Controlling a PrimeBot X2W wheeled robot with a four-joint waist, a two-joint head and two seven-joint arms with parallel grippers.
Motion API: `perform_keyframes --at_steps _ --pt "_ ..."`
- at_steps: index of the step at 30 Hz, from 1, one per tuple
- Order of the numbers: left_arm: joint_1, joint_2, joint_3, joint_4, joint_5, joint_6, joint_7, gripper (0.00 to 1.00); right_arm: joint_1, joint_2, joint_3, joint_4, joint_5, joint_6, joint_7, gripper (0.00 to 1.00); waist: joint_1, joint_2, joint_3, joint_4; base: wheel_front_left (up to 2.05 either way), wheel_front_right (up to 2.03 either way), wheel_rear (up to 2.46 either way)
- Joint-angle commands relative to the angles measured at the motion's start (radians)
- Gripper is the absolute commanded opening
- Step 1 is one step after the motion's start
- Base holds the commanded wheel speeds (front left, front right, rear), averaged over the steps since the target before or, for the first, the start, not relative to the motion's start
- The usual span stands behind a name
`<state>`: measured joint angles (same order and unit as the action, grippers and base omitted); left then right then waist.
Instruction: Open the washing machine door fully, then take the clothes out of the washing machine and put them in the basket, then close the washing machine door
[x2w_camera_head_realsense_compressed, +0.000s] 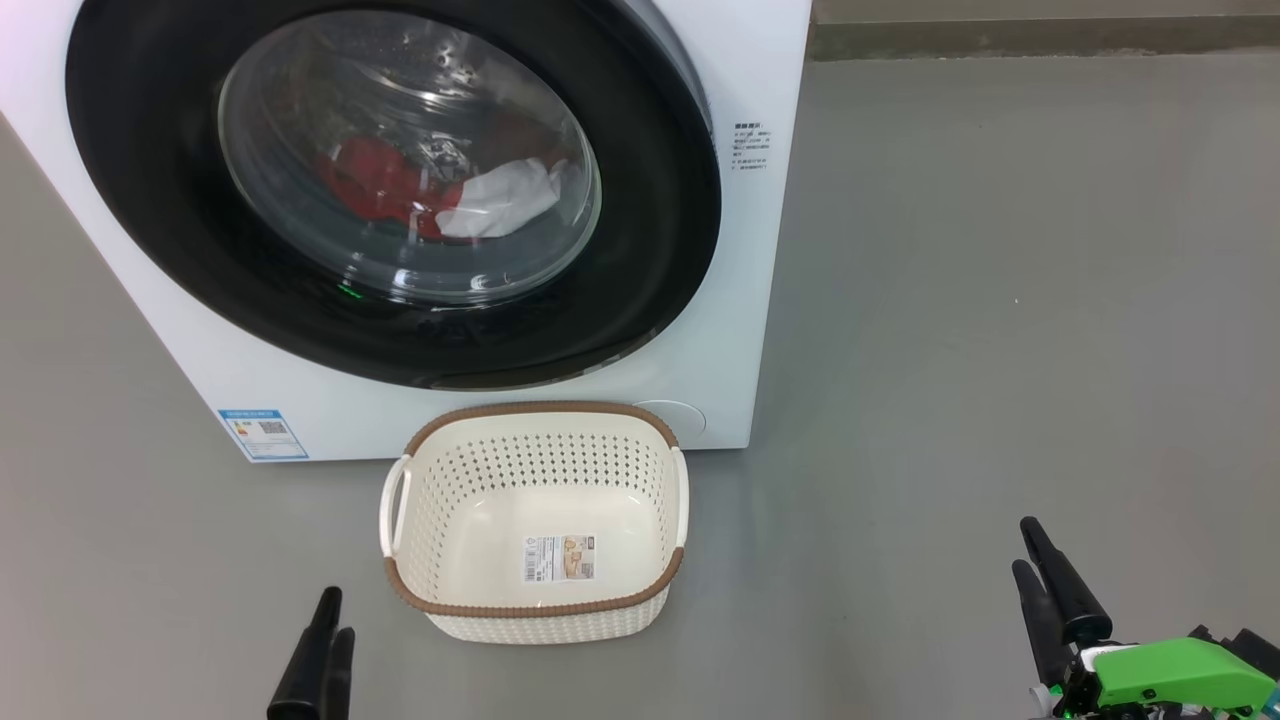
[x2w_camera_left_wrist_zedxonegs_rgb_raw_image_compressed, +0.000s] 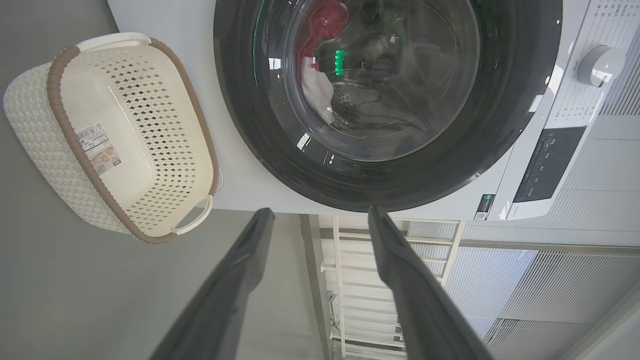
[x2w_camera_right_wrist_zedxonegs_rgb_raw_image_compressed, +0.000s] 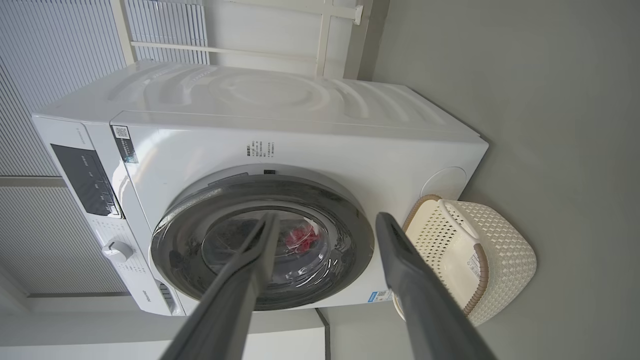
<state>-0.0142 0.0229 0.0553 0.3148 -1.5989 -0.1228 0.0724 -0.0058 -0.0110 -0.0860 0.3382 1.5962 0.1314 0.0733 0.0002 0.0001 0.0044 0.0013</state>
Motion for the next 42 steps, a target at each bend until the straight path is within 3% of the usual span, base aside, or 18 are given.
perform_keyframes --at_steps 1,15,42 --pt "-0.014 0.021 0.0 -0.034 0.015 -0.001 -0.008 1.0 -0.028 -0.016 0.004 -0.031 -0.019 0.0 -0.008 1.0 -0.0001 -0.0001 0.0 0.0 0.0 0.0 0.0" --pt "-0.009 0.026 -0.003 -0.053 0.177 -0.002 -0.049 1.0 -0.03 -0.025 0.031 -0.028 -0.155 0.0 -0.05 1.0 -0.0002 -0.0001 0.005 -0.001 0.0 0.0 0.0" --pt "0.005 0.024 -0.009 -0.087 0.642 -0.004 -0.129 1.0 -0.034 -0.042 0.086 -0.024 -0.527 0.0 -0.129 1.0 -0.0002 -0.0001 0.017 -0.009 0.0 0.0 0.0"
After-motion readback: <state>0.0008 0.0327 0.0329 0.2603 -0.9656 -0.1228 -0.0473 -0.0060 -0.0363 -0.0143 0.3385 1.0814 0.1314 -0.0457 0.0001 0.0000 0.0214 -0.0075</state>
